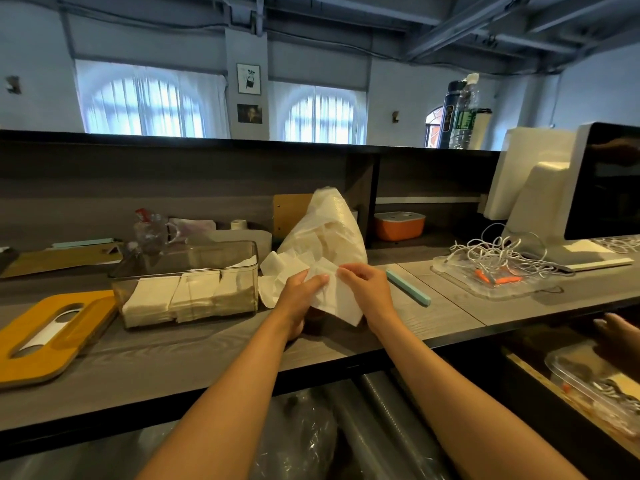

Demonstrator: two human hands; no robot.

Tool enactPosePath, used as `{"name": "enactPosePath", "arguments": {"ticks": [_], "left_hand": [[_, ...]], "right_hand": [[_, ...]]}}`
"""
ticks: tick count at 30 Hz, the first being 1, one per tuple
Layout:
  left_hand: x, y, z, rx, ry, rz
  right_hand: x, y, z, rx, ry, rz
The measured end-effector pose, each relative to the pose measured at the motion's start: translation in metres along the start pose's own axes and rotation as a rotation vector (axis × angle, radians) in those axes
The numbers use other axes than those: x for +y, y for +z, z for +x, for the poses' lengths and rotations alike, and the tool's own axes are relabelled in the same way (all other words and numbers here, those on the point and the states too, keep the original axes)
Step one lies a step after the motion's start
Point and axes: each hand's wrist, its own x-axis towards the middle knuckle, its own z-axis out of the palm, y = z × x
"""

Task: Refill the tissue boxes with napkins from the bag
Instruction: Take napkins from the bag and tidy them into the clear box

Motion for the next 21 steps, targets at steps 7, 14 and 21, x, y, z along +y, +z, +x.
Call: {"name": "enactPosePath", "arguments": {"ticks": [7, 14, 21], "left_hand": [[-0.001, -0.004, 0.006, -0.062, -0.100, -0.163], [0.003, -0.007, 0.007, -0.083, -0.175, -0.347], [0.009, -0.005, 0.002, -0.101, -0.242, -0.402]], "right_hand": [[-0.013, 0.001, 0.016, -0.038, -0.008, -0.107], [-0.032, 0.005, 0.027, -0.020, -0.002, -0.196], [-0.046, 0.002, 0.028, 0.010, -0.054, -0.200]]}}
